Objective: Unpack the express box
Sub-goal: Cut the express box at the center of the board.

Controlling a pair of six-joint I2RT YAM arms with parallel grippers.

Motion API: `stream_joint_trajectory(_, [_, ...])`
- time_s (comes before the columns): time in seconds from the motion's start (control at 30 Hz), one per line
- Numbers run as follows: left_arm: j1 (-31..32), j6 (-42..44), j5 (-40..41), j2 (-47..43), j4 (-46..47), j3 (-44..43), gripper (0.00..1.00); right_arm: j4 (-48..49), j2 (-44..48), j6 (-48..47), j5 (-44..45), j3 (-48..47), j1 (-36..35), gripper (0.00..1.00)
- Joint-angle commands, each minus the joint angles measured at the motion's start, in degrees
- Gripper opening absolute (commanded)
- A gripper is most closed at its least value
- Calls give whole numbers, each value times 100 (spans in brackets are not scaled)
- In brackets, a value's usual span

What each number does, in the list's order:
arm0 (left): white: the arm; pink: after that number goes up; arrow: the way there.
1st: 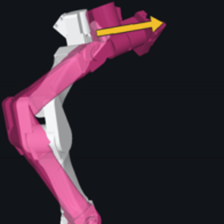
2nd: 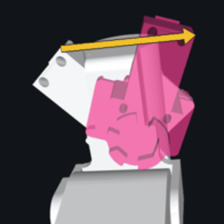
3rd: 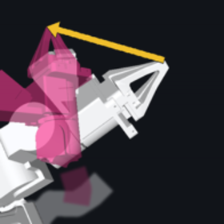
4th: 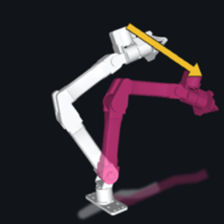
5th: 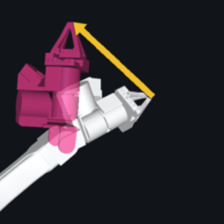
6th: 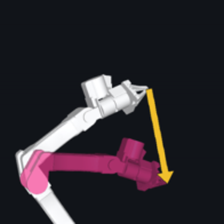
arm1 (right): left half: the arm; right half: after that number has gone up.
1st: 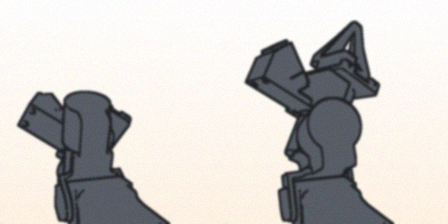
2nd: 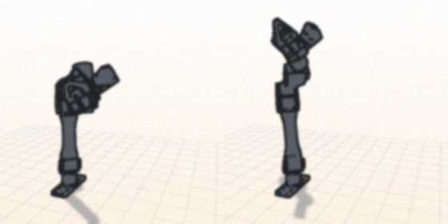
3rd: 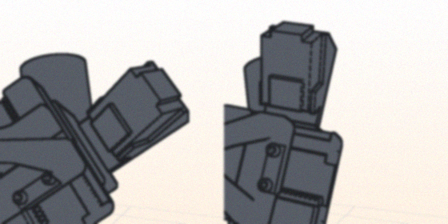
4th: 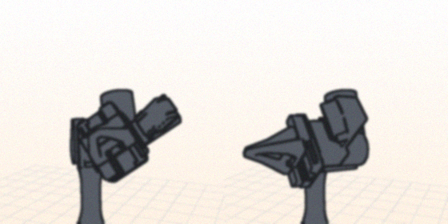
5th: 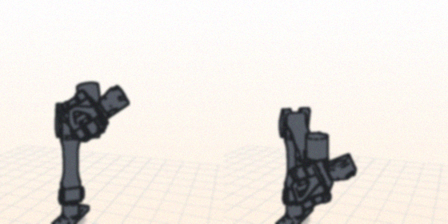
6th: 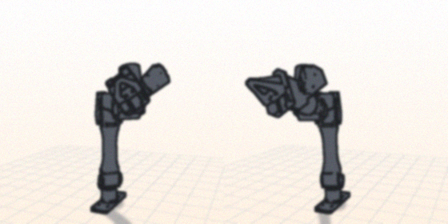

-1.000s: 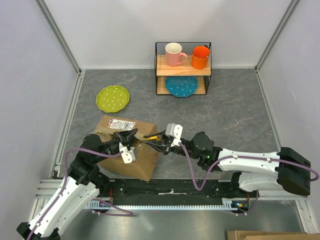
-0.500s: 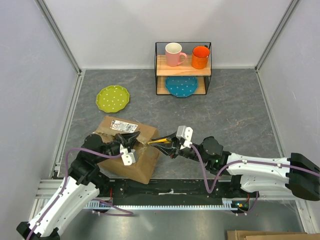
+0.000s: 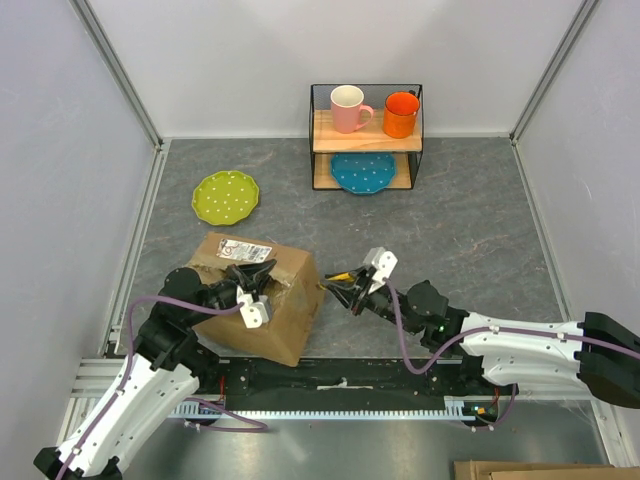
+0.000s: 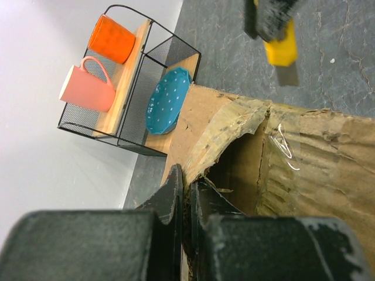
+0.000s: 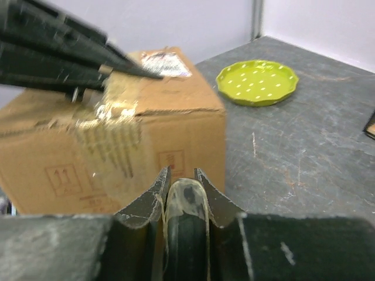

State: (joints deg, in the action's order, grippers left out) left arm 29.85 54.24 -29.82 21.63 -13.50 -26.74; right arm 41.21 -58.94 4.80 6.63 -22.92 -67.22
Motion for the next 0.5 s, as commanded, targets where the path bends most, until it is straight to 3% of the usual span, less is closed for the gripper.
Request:
stream_joint_trajectory(0.0, [-40, -397, 55, -53, -531, 46, 2, 1158, 304, 1413, 1163, 243, 112, 0])
stream_joint_trajectory(0.1, [-23, 94, 519, -132, -391, 309, 2, 1563, 155, 2714, 1411, 384, 358, 0])
stream_joint_trajectory(0.33, [65, 3017, 1865, -607, 1322, 1653, 2, 3145, -802, 4887, 1253, 630, 903, 0])
stream_joint_trajectory(0.47, [83, 3295, 2200, -607, 1692, 1892, 2, 3893, -1549, 5320, 1095, 412, 1018, 0])
